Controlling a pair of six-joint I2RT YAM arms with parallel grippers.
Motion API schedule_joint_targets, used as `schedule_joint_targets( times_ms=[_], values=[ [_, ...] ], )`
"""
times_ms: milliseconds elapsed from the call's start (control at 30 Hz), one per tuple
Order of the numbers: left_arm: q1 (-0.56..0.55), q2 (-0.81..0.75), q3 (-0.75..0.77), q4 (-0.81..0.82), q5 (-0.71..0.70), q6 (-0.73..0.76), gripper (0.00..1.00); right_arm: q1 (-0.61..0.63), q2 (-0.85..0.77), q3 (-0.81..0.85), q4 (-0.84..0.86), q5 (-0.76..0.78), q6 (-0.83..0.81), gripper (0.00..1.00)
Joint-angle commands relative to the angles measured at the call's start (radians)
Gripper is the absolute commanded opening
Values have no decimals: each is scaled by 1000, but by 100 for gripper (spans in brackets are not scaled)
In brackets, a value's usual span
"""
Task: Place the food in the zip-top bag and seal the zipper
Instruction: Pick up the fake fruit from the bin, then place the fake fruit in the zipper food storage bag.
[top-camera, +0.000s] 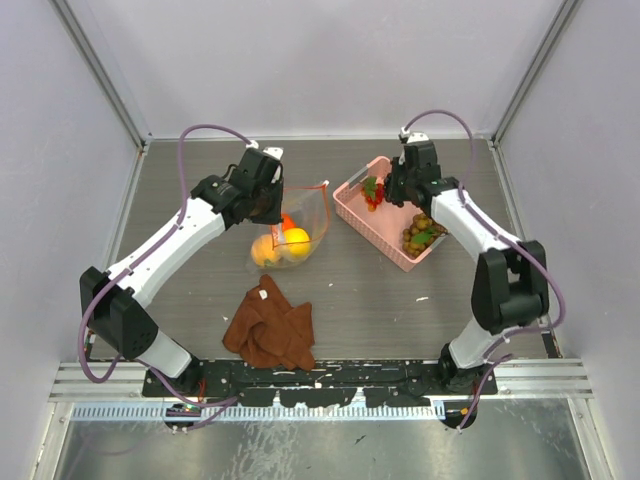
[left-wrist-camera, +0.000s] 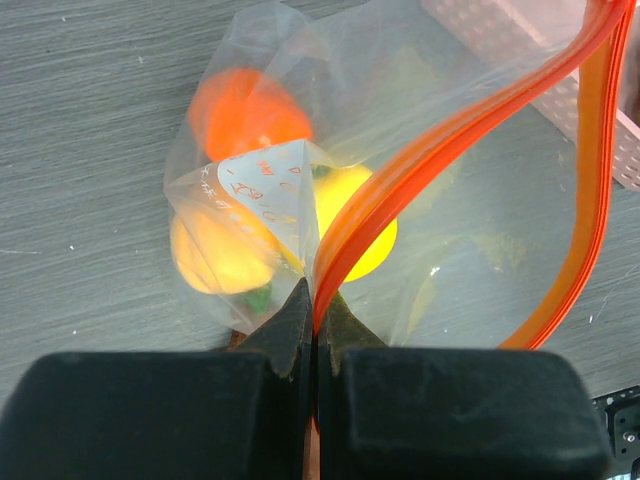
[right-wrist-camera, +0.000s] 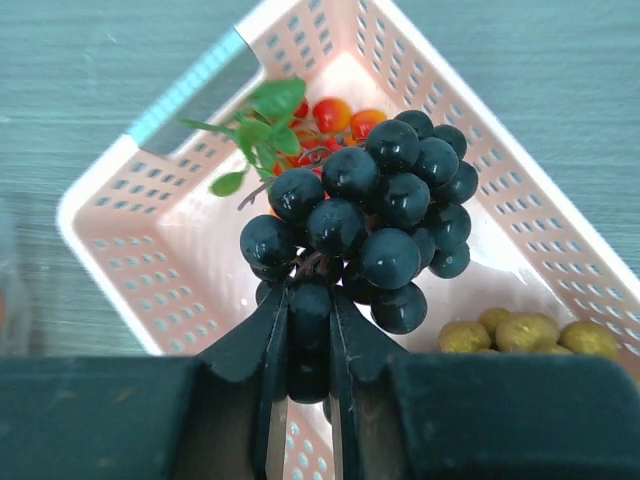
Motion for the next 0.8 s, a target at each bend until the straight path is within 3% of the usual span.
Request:
schedule_joint_targets(
  times_ms=[0, 233, 600, 767],
  values=[
    [5, -42, 34, 49, 12, -4, 0, 1, -143, 9, -55, -49, -14, 3],
    [4, -40, 5, 106, 57, -6, 0, 62, -290, 37, -154, -123, 6, 1],
    [5, -40, -12, 124, 76, 9, 0, 343, -406, 167, -277, -190, 21, 1],
    [5, -44, -29, 137, 95, 13, 0, 430, -417, 193, -274, -297, 33, 1]
  ],
)
